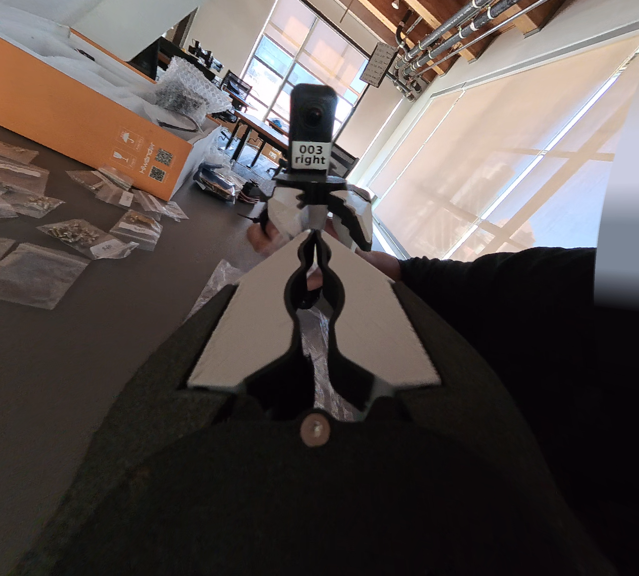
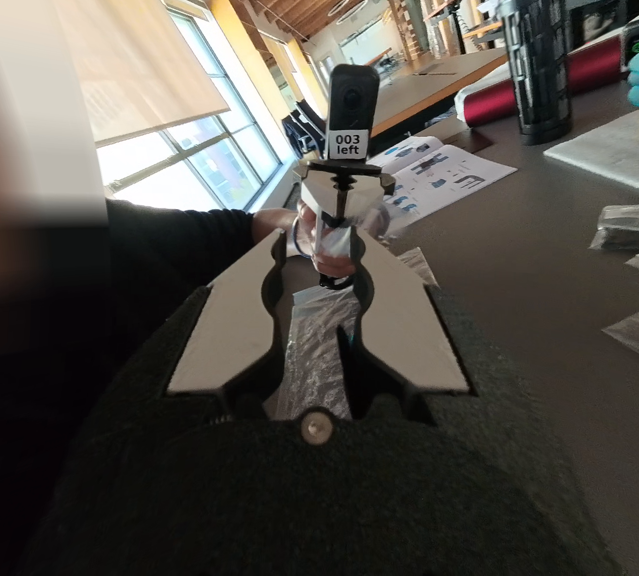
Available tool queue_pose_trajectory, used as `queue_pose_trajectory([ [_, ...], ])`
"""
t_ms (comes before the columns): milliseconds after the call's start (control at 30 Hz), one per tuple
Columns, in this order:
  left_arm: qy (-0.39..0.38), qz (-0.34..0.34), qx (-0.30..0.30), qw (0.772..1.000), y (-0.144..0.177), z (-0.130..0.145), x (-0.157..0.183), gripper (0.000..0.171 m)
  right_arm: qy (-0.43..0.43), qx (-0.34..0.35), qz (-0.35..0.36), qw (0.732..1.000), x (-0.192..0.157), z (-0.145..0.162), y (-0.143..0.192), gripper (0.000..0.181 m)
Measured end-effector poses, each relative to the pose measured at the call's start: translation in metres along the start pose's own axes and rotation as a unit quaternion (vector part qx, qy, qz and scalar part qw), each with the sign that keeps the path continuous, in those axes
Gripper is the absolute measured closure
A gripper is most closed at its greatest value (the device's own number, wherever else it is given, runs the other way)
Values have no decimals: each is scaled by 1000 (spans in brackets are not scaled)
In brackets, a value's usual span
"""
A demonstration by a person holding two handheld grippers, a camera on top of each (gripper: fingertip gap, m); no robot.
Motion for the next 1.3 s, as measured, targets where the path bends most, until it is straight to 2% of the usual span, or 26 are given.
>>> queue_pose_trajectory([
  [300, -18, 53, -4, 998, -3, 1, 18, 171, -23, 8, -62, 998, -6, 0, 2, 166],
  [400, -30, 66, -8, 997, -3, 2, 22, 171, -26, 2, -79, 997, -10, 0, 2, 167],
  [467, -37, 70, -12, 997, -3, 3, 23, 171, -8, -3, -60, 998, -8, 0, 2, 178],
  [567, -41, 43, -15, 998, -3, 3, 17, 171, 85, -12, 9, 996, -6, -1, 5, 181],
  [633, -44, 10, -18, 999, -3, 3, 9, 165, 184, -14, 78, 980, -7, -4, 8, 181],
  [733, -25, -20, -11, 999, -3, 3, 0, 149, 336, -42, 182, 923, -12, -5, 8, 181],
  [767, -21, -22, -7, 1000, -3, 3, -1, 148, 371, -53, 204, 904, -14, -3, 7, 181],
  [833, -22, -25, -6, 999, -3, 4, -2, 148, 412, -73, 233, 878, -16, 1, 1, 181],
  [967, -38, -50, -7, 998, -3, 6, -4, 153, 429, -91, 252, 863, -15, 8, -6, 180],
  [1100, -28, -57, -2, 998, -2, 4, -8, 163, 419, -109, 234, 870, -17, 13, -10, 174],
  [1133, -26, -57, -1, 998, -1, 4, -9, 164, 407, -109, 226, 878, -16, 14, -10, 169],
  [1300, -12, -47, -4, 999, -1, 4, -9, 165, 304, -82, 179, 932, -11, 8, -5, 171],
])
Point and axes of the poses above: each gripper's, where its closed fingertips meet, y back along the fingers, z out of its underside, x = y × z across the jaws, the point moved 8 cm from there along y, back along the fingers, and after that the axes turned 5 degrees about x, right-handed, at the moved point
